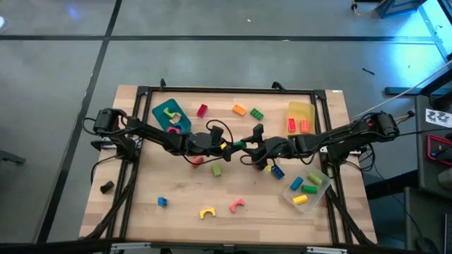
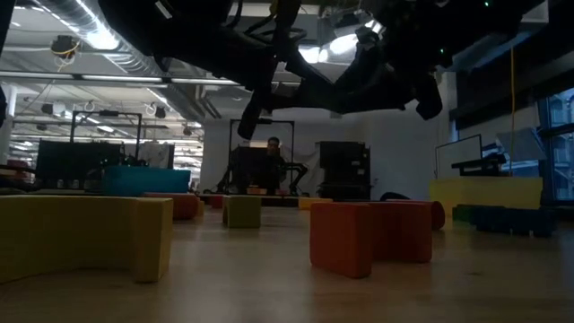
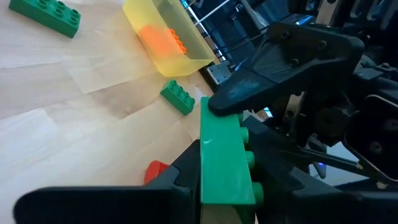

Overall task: Sort blocks by size
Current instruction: Put the green game piece into the yellow bin

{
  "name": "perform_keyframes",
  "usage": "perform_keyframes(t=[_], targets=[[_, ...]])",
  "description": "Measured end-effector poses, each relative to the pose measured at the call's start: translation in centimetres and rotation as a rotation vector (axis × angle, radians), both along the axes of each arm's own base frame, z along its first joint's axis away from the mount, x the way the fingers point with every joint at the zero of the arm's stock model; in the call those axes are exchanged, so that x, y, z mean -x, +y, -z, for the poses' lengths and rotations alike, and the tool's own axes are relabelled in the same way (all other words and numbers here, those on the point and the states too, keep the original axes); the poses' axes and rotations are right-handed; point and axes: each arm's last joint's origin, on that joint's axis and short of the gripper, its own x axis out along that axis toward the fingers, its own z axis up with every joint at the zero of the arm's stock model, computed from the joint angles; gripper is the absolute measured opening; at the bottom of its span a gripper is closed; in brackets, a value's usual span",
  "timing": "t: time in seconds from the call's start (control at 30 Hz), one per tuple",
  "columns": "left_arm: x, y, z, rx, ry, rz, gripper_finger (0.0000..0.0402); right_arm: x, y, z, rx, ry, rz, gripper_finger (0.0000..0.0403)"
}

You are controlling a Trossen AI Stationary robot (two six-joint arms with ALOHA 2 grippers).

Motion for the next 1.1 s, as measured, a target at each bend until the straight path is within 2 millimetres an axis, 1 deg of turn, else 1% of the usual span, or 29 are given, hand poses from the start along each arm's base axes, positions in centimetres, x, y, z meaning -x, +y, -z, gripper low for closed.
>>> perform_keyframes(t=[0.17,0.33,0.5,0.6,0.73,0.83,0.93,1.1], targets=[[0.0,0.0,0.0,-0.044,0.011,0.012,0.0101,0.0,0.0,0.0,-0.002,-0.002,0.000,0.0145],[0.0,0.0,0.0,-0.078,0.018,0.017,0.0117,0.0,0.0,0.0,-0.009,0.004,-0.001,0.0144],[0.0,0.1,0.1,-0.090,0.029,0.018,0.0150,0.4,0.0,0.5,-0.044,0.052,0.031,0.0146],[0.0,0.1,0.1,-0.100,0.034,0.018,0.0170,0.9,-0.2,1.1,-0.039,0.116,0.096,0.0156],[0.0,0.1,0.1,-0.155,0.046,0.035,0.0184,1.9,-0.7,2.1,0.030,0.232,0.221,0.0152],[0.0,0.1,0.2,-0.176,0.060,0.043,0.0186,2.9,-1.1,2.8,0.117,0.328,0.318,0.0146],[0.1,0.1,0.3,-0.198,0.080,0.050,0.0185,3.9,-1.5,3.2,0.187,0.397,0.413,0.0151],[0.1,0.1,0.3,-0.218,0.085,0.055,0.0185,5.4,-1.9,3.4,0.226,0.478,0.513,0.0154]])
